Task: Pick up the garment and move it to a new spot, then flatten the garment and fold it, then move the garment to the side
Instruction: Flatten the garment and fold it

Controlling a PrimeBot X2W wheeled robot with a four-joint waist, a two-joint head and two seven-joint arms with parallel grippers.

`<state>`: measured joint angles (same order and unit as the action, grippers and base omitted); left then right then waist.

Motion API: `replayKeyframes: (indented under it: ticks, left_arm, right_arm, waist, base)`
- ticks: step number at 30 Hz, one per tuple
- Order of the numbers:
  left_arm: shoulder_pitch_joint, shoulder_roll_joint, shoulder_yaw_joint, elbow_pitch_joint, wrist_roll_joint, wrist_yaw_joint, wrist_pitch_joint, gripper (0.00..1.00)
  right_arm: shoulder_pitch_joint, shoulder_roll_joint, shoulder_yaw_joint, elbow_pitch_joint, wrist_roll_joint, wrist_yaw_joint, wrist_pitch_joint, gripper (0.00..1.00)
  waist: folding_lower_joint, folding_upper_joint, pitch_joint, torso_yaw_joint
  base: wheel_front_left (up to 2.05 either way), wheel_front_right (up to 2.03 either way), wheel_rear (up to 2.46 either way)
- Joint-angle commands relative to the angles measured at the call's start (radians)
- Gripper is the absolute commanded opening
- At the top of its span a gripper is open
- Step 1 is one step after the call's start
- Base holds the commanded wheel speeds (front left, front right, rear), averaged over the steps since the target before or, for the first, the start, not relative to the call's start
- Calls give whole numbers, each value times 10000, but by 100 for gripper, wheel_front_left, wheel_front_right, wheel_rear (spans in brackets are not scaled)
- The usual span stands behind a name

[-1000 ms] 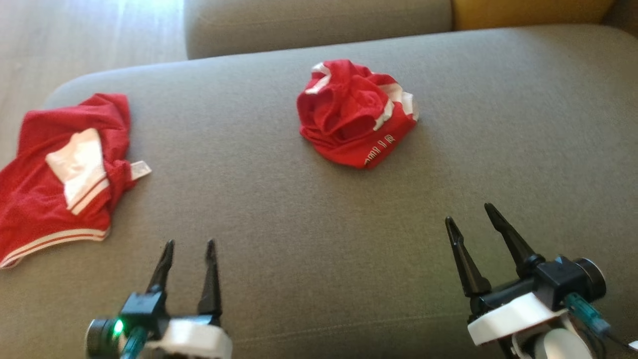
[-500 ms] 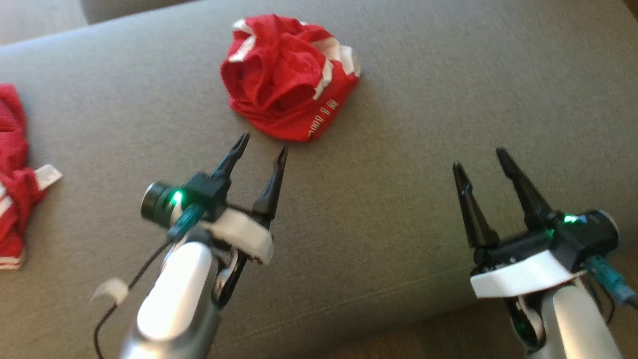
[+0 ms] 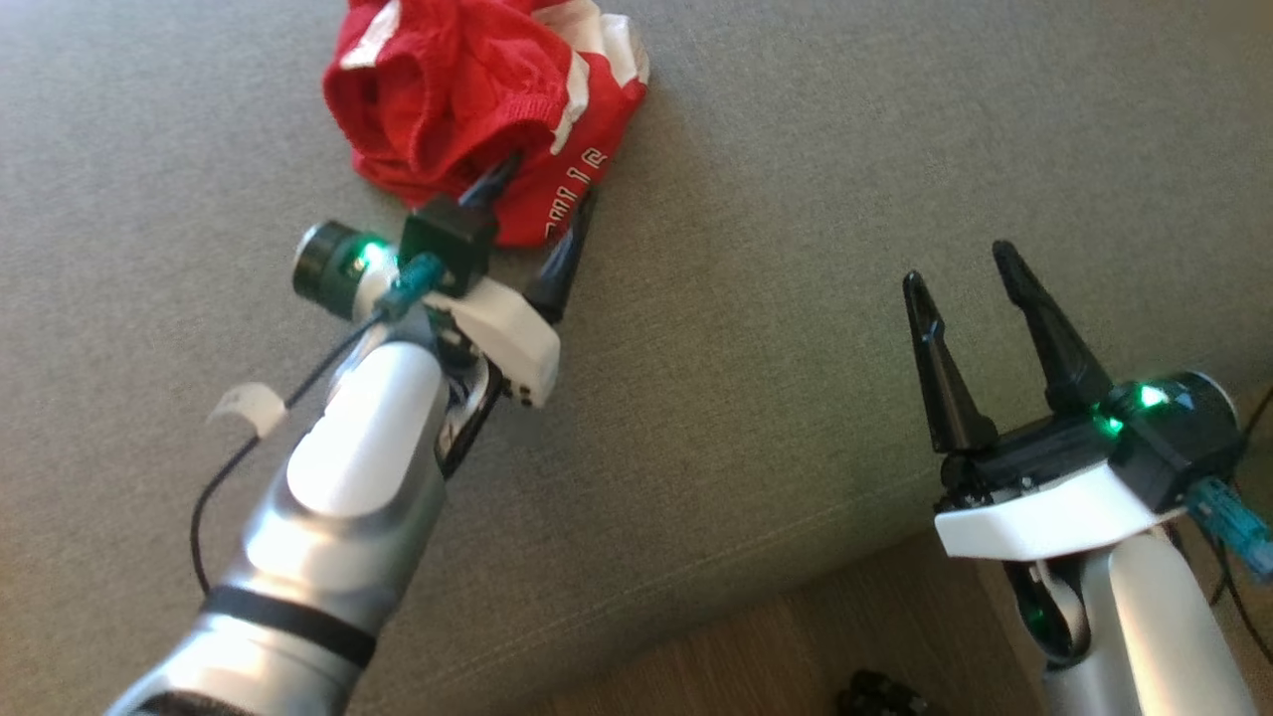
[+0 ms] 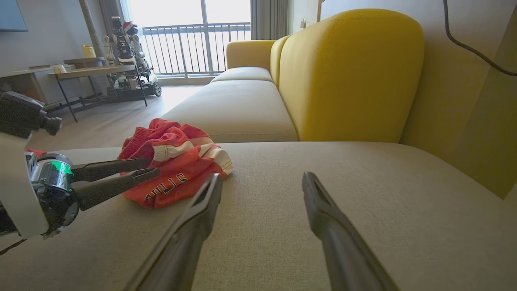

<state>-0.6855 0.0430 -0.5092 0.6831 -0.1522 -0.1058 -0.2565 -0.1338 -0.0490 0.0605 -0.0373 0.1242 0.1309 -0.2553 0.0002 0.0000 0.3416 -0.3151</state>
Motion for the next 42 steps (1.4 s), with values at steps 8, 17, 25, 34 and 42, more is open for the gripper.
replayKeyframes:
  ticks: [8, 17, 25, 34, 42]
  left_arm:
    - [-1194, 72, 87, 146, -208, 308, -50, 100]
    - [-803, 72, 106, -776, -532, 160, -52, 0]
    - [7, 80, 347, -1345, -1230, 25, -52, 0]
    - [1659, 765, 1038, -3357, -2436, -90, 344, 0]
    - [3599, 2119, 2161, -5962, -3318, 393, 1325, 0]
  right_arm:
    - [-386, -12, 138, -357, 118, -2, -65, 100]
    - [-396, -12, 44, -340, 134, -2, -65, 100]
    - [-343, -12, 7, -424, -2, -2, -65, 100]
    - [-95, -12, -53, -470, -340, -2, -65, 100]
    - [-311, -12, 556, 320, 483, -2, -65, 100]
  waist:
    - [-2, 0, 300, -333]
    - [-2, 0, 72, -172]
    - [-2, 0, -526, 443]
    - [-2, 0, -1039, 1621]
    - [-2, 0, -990, 2199]
  base:
    - [0, 0, 0]
    - [0, 0, 0]
    - [0, 0, 0]
    - [0, 0, 0]
    - [0, 0, 0]
